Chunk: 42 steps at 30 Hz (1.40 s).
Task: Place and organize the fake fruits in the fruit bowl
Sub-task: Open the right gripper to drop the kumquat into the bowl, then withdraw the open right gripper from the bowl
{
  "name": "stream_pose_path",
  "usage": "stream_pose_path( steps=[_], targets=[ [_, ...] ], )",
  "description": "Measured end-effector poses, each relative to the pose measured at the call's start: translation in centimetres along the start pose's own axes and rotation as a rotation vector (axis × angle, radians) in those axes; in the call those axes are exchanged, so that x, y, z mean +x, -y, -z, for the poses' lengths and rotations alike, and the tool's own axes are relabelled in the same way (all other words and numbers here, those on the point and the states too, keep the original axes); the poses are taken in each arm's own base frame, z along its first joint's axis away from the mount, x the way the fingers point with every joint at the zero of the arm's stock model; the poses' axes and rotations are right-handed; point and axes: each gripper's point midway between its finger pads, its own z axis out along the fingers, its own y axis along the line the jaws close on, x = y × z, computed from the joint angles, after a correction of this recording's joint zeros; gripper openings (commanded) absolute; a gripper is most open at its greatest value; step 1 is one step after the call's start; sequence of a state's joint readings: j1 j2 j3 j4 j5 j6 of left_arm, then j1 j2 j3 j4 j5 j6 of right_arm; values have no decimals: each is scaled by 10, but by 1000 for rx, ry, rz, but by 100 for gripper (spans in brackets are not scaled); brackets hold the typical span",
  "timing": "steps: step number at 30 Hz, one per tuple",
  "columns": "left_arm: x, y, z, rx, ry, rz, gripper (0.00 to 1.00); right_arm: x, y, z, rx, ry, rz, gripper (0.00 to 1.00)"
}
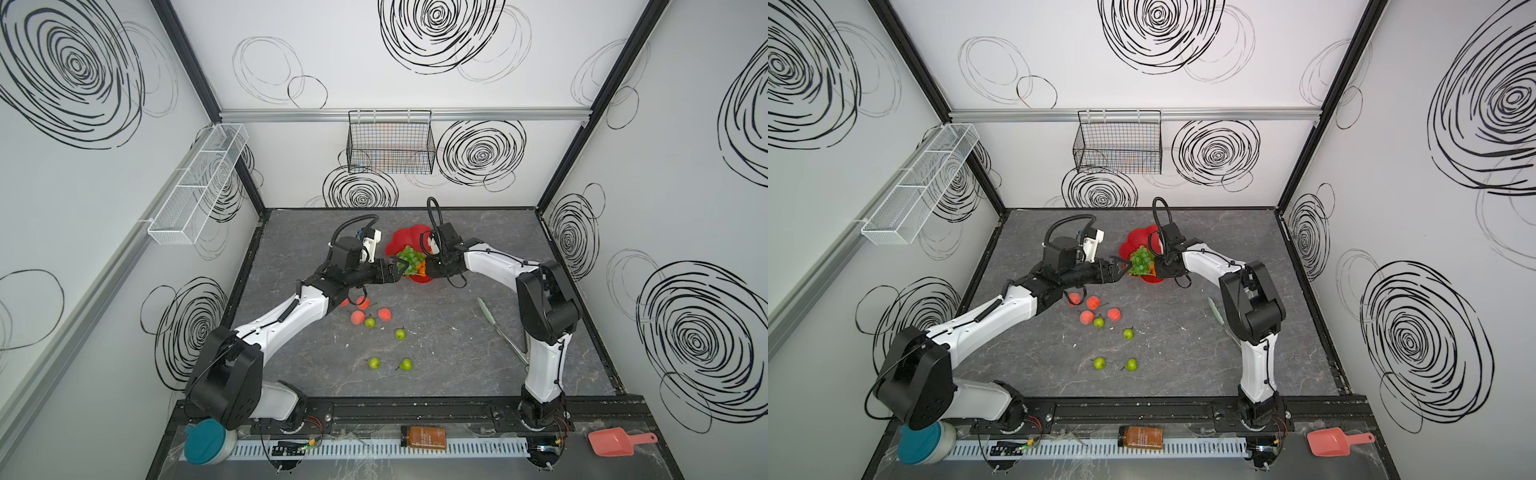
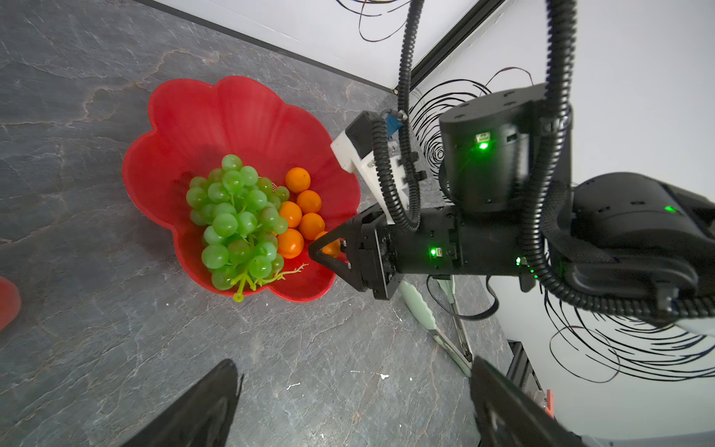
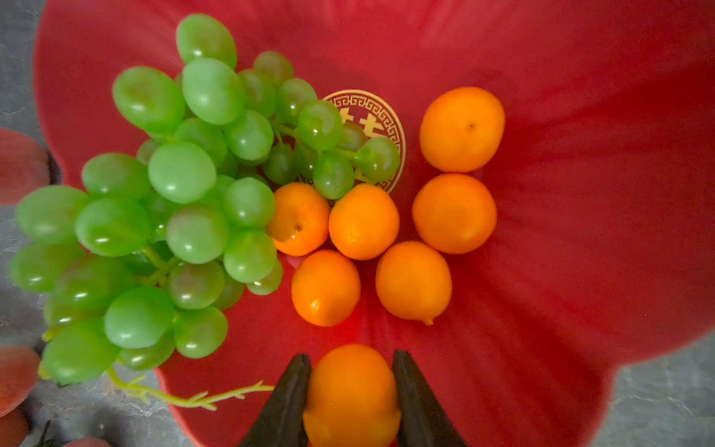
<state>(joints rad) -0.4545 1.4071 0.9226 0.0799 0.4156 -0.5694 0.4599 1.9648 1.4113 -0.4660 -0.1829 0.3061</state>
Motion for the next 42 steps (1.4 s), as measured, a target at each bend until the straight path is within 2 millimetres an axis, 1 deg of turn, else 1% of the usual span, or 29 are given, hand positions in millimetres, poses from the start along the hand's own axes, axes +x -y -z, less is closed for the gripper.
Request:
stream_pose_path(
  steps=[12,18,21,23,25,28,30,31,33,37,40,42],
  targets=[
    [-3,-7,1,-25,13,8,96,-1,1,0,0,1,-1,48],
    [-1,-7,5,-43,10,2,96,-2,0,1,0,5,-1,47],
    [-2,-2,14,-50,14,-9,96,-5,0,7,1,19,0,46],
    [-3,4,24,-50,31,-19,96,-11,-4,19,-6,44,5,46],
    [-3,10,36,-45,47,-28,96,-18,-10,38,-17,88,13,46],
    [5,14,50,-46,53,-34,96,-26,-25,70,-40,160,30,46],
    [15,13,57,-54,45,-31,96,-25,-38,87,-58,195,52,47],
    [21,11,60,-63,38,-26,96,-21,-47,93,-68,206,66,47],
    [33,6,66,-81,24,-13,96,-10,-62,98,-84,206,87,47],
    [60,-6,81,-123,-5,24,96,27,-82,85,-101,136,133,47],
    [74,-13,91,-150,-20,46,96,55,-91,75,-102,74,168,47],
    [80,-17,97,-168,-24,59,96,68,-98,72,-106,49,194,48]
  ],
)
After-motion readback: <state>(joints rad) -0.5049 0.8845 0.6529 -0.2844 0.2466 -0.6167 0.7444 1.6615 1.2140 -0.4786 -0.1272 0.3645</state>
